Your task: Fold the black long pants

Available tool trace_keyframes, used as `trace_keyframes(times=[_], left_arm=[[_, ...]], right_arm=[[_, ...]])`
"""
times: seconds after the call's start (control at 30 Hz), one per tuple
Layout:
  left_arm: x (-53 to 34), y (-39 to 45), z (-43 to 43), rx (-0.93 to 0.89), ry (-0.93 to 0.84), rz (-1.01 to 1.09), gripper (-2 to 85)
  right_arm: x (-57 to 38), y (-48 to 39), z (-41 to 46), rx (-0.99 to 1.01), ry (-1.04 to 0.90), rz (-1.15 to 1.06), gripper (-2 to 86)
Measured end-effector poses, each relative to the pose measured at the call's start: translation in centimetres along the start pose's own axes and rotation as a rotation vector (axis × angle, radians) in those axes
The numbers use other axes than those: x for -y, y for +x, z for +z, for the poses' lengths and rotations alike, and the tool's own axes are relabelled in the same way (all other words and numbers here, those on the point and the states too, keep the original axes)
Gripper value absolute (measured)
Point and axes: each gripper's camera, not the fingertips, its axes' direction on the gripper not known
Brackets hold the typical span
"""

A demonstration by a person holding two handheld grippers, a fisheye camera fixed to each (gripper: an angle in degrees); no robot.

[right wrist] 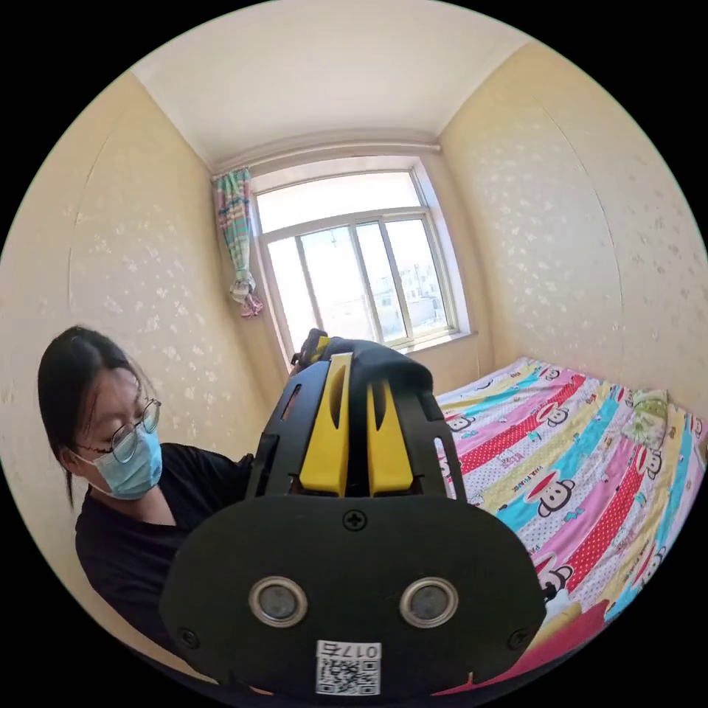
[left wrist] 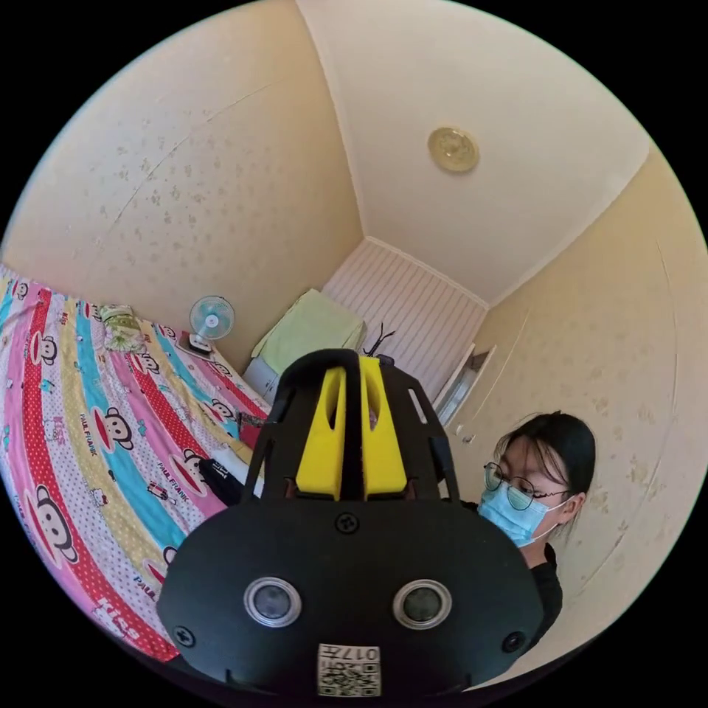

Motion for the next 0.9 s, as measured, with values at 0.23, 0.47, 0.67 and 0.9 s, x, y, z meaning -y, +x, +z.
trace_keyframes(times=[0.23, 0.47, 0.67, 0.9], left_arm=[[3.5, -13.6, 2.2, 0.272, 0.022, -0.095, 1.8], [-11.3, -25.8, 4.3, 0.401, -0.184, -0.277, 3.8], [-32.8, -32.0, 4.6, 0.336, -0.317, -0.664, 9.1], [-37.1, -32.0, -1.8, 0.361, 0.041, -0.721, 13.8]], right_arm=[[-1.5, 16.0, 6.9, -0.198, -0.062, 0.239, -0.3], [-20.1, 21.6, 12.7, -0.248, -0.208, 0.405, 0.2], [-44.6, 18.0, 13.4, -0.306, -0.422, 0.646, 7.9], [-50.2, 15.4, 9.2, -0.411, -0.383, 0.749, 16.4]])
